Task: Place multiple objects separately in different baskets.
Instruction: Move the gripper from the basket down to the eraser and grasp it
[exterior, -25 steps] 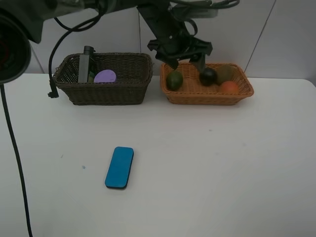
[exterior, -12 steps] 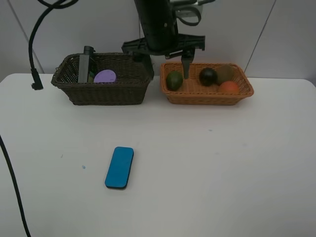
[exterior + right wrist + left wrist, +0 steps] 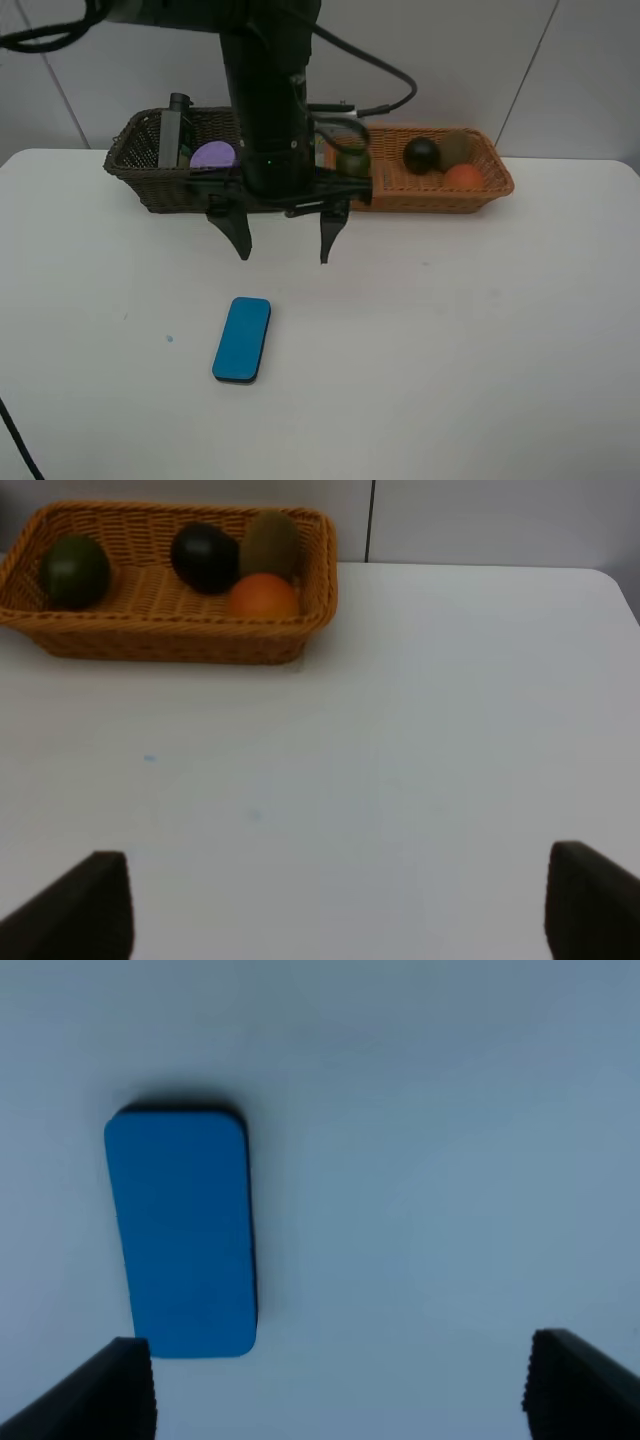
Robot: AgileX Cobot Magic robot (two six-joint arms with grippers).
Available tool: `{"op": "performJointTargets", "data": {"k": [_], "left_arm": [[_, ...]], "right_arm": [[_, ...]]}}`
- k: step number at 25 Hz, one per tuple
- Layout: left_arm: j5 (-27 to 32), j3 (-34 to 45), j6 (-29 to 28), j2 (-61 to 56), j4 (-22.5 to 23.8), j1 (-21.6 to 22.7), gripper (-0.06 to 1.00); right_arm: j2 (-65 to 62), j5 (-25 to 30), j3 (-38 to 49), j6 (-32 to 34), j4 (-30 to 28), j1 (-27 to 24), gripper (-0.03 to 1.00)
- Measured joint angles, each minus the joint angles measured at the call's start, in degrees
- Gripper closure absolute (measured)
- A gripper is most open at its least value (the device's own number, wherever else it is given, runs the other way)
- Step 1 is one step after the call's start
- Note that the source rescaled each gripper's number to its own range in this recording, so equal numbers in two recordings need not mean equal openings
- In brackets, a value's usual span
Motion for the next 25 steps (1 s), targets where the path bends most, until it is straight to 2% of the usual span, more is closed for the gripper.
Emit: {"op": "performJointTargets", "data": {"k": [7,11,18,25], "left_arm": [[-13.2,19.2,-1.0,-7.2,-4.5,0.0,-0.02],[-18.6,25.4,-1.1,-7.4,-5.4,0.0,-0.02],[-24.6,27.4,-1.1,-7.4,-2.9,0.0,-0.02],[-25.1,27.6,-1.1,-6.6,-1.3,0.0,-0.02]], "right_arm": [[0.0,0.0,0.0,0.0,0.0,0.0,-0.03],[0.0,0.0,0.0,0.0,0.0,0.0,-0.03],[0.0,0.0,0.0,0.0,0.0,0.0,-0.03],[0.0,0.0,0.0,0.0,0.0,0.0,-0.03]]}}
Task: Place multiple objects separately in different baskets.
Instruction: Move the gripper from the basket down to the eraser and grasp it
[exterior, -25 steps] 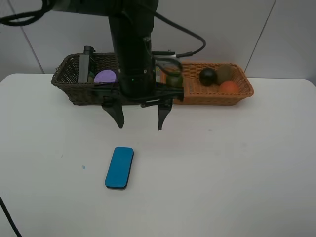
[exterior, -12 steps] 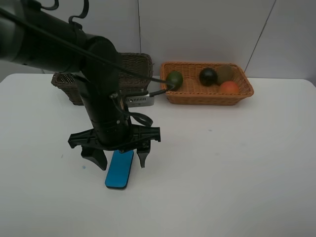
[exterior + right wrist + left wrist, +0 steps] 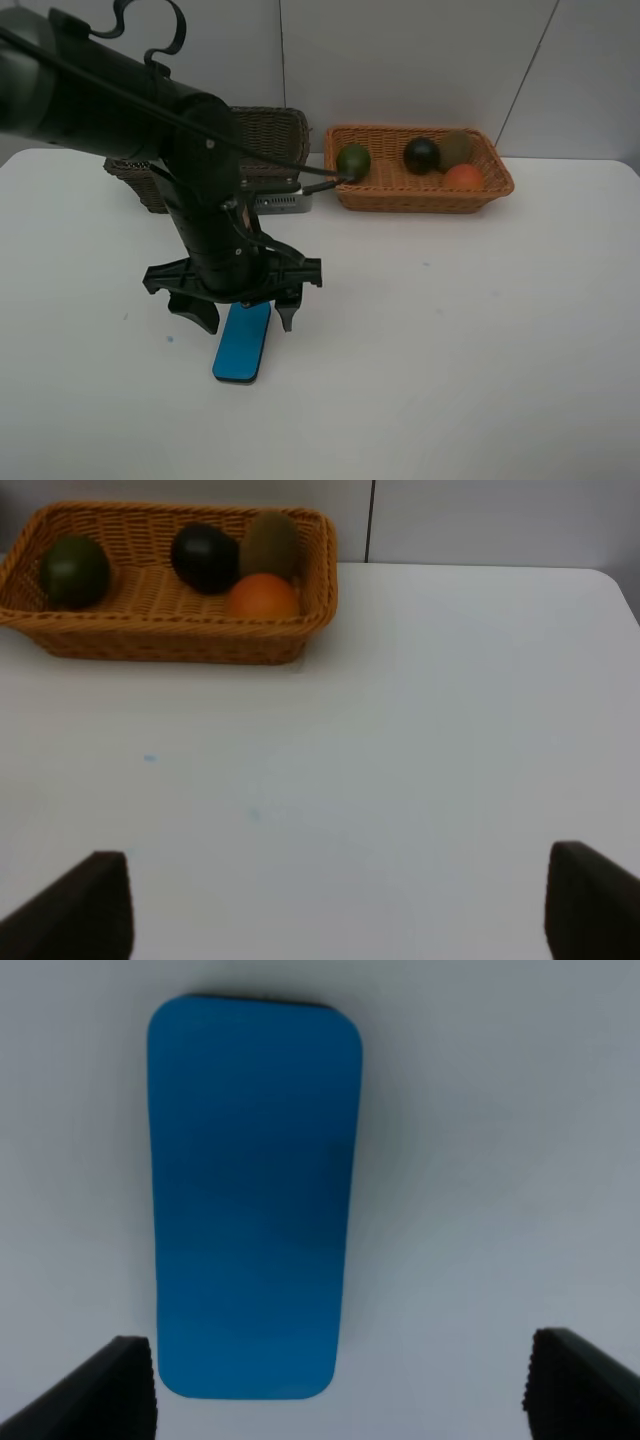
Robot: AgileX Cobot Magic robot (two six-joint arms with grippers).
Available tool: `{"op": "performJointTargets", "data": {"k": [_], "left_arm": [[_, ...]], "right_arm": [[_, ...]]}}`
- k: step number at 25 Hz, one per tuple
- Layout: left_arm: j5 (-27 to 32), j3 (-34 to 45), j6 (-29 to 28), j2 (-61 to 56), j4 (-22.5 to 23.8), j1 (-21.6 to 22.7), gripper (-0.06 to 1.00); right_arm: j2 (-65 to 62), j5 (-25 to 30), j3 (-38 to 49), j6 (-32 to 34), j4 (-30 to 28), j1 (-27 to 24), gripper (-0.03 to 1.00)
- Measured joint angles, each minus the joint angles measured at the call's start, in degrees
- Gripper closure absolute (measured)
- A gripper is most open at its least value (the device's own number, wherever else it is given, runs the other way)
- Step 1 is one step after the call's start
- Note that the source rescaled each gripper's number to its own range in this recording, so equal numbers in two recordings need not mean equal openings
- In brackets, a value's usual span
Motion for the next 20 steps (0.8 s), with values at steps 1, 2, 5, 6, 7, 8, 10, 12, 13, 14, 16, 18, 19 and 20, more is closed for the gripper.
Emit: {"op": "performJointTargets", "data": {"k": [1,2,5,6,7,8,10,12,13,14,16,18,19,20], "left_arm": [[0.0,0.0,0.0,0.3,0.1,0.0,-0.02],[0.0,0.0,0.0,0.6,0.3,0.0,-0.02],[0.1,0.0,0.0,1.4,0.7,0.0,-0.02],[0.1,0.0,0.0,1.7,0.9,0.0,-0.02],[0.4,0.0,0.0,2.1,0.9,0.0,-0.02],[0.6,0.0,0.0,2.4,0.9,0.0,-0.02],[1.0,0.0,0.0,3.0,1.0,0.0,-0.02],[1.2,0.0,0.1,3.2,1.1,0.1,-0.02],[1.4,0.0,0.1,3.2,1.1,0.2,-0.02],[1.6,0.0,0.1,3.2,1.1,0.4,-0.02],[2.1,0.0,0.3,3.2,1.1,1.0,-0.02],[2.3,0.3,0.7,3.3,1.2,1.8,-0.02],[2.3,0.6,0.9,3.3,1.3,2.1,-0.02],[1.8,1.1,1.0,3.3,1.5,2.3,-0.02]], "right_arm": [[0.0,0.0,0.0,0.0,0.0,0.0,-0.03],[0.0,0.0,0.0,0.0,0.0,0.0,-0.03],[0.0,0.0,0.0,0.0,0.0,0.0,-0.03],[0.0,0.0,0.0,0.0,0.0,0.0,-0.03],[0.0,0.0,0.0,0.0,0.0,0.0,-0.03],[0.0,0.0,0.0,0.0,0.0,0.0,-0.03],[0.0,0.0,0.0,0.0,0.0,0.0,-0.03],[0.0,0.0,0.0,0.0,0.0,0.0,-0.03],[0.0,0.0,0.0,0.0,0.0,0.0,-0.03],[0.0,0.0,0.0,0.0,0.0,0.0,-0.03],[0.0,0.0,0.0,0.0,0.0,0.0,-0.03],[0.0,0.0,0.0,0.0,0.0,0.0,-0.03],[0.0,0.0,0.0,0.0,0.0,0.0,-0.03],[0.0,0.0,0.0,0.0,0.0,0.0,-0.03]]}}
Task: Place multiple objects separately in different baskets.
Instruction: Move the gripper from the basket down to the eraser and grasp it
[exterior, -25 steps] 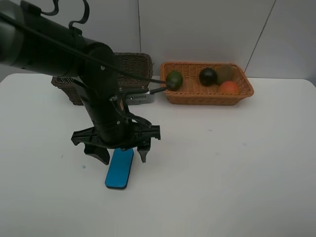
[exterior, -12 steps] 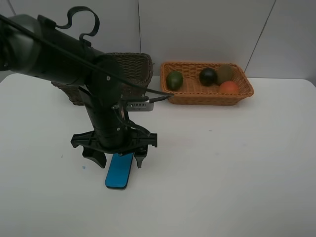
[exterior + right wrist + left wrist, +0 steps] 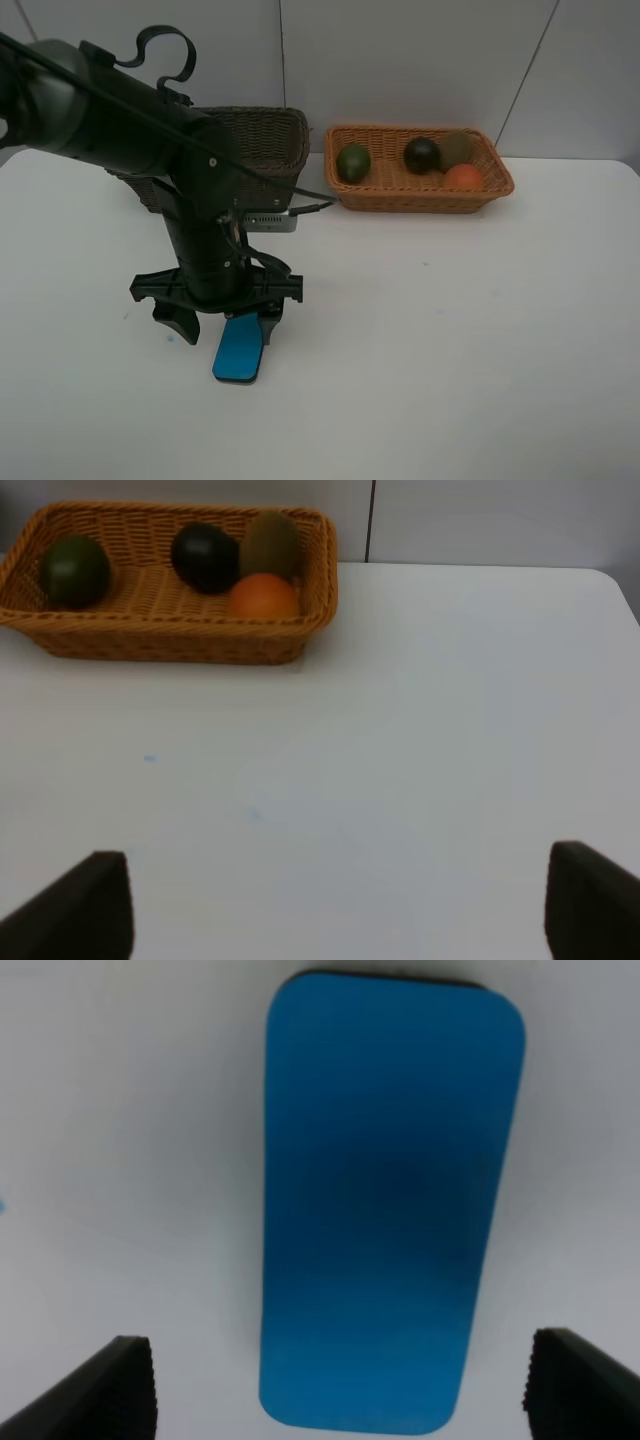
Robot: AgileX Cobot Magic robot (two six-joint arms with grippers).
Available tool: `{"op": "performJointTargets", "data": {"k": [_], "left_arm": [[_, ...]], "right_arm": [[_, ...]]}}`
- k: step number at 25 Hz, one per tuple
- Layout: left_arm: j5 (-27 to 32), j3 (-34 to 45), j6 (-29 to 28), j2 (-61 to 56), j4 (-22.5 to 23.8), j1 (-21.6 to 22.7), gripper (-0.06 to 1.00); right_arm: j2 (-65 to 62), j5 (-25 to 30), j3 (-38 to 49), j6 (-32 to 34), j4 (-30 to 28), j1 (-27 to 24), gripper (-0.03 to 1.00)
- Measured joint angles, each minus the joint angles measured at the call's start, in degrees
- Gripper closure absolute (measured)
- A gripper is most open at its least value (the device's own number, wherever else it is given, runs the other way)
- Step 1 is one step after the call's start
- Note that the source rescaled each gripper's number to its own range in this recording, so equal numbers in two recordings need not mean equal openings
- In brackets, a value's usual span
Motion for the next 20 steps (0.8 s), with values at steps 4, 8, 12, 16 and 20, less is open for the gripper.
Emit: {"op": "performJointTargets", "data": {"k": [4,8,12,16,20], "left_arm": [[-4.0,2.4,0.4,0.0,-1.1,0.3,-0.02],[-7.1,3.5,1.1,0.0,-2.3,0.3,-0.02],[-8.5,3.6,1.7,0.0,-2.6,0.3,-0.02],[-8.8,3.6,1.7,0.5,-2.6,0.3,-0.02],[-9.0,3.6,1.7,1.6,-2.7,0.3,-0.02]], "right_arm": [[0.0,0.0,0.0,0.0,0.0,0.0,-0.03],[0.0,0.0,0.0,0.0,0.0,0.0,-0.03],[0.0,0.0,0.0,0.0,0.0,0.0,-0.03],[0.0,0.0,0.0,0.0,0.0,0.0,-0.03],[0.0,0.0,0.0,0.0,0.0,0.0,-0.03]]}}
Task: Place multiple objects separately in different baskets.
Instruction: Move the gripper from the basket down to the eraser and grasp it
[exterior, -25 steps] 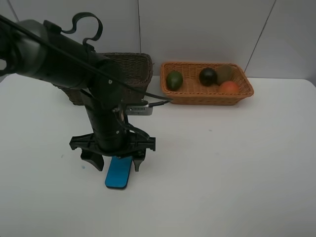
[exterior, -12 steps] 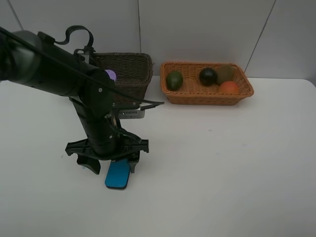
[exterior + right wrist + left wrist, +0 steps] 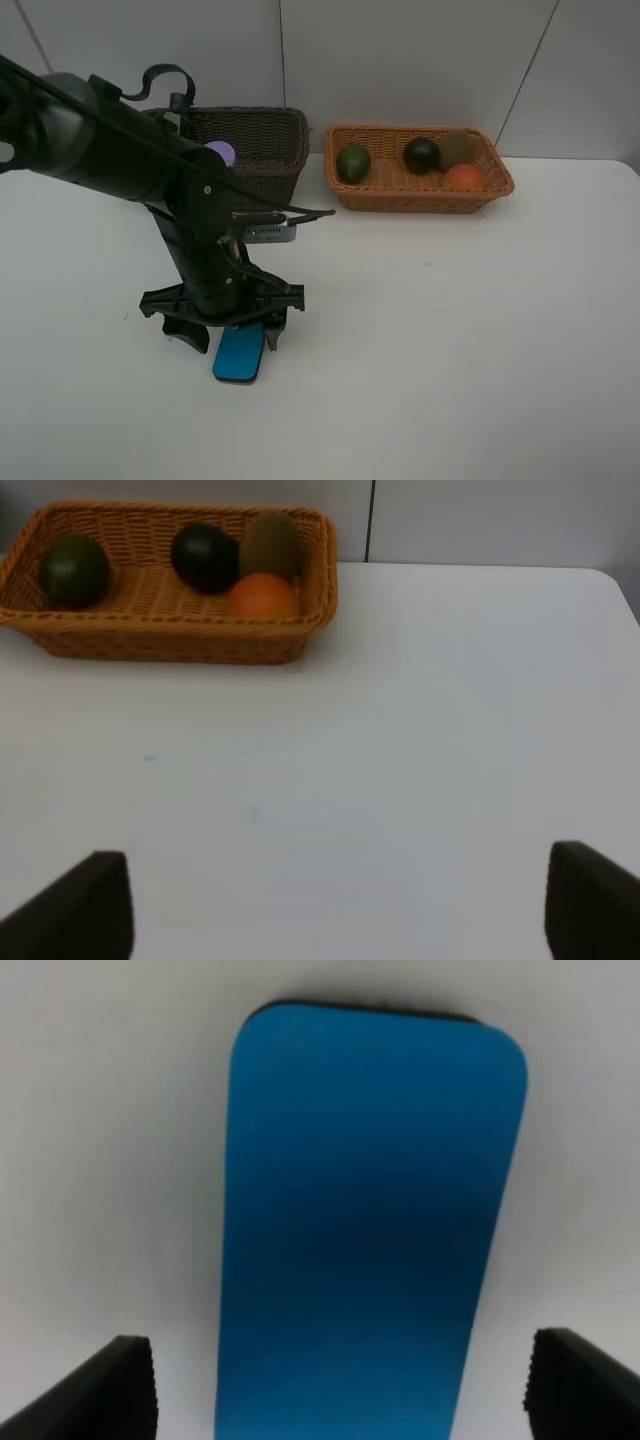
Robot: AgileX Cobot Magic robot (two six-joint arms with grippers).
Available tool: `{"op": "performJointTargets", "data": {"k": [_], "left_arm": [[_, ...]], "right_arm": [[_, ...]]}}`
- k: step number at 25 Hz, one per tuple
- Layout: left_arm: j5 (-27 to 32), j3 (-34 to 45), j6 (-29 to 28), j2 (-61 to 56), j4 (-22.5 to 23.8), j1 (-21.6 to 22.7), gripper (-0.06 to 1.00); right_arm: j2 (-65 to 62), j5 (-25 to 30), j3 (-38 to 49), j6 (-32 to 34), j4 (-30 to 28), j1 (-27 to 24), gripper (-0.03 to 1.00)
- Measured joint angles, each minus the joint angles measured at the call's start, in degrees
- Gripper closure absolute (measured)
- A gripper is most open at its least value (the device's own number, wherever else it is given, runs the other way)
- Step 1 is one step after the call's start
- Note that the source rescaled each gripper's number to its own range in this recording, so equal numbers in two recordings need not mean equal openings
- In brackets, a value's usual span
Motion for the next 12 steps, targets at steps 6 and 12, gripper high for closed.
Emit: {"op": "performJointTargets", "data": {"k": [6,12], "left_arm": [[-0.4,0.0,0.0,0.4,0.0,0.0,-0.02],[-0.4,0.0,0.0,0.4,0.0,0.0,-0.02]], "right_arm": [[0.0,0.0,0.0,0.0,0.0,0.0,-0.03],[0.0,0.0,0.0,0.0,0.0,0.0,-0.03]]}}
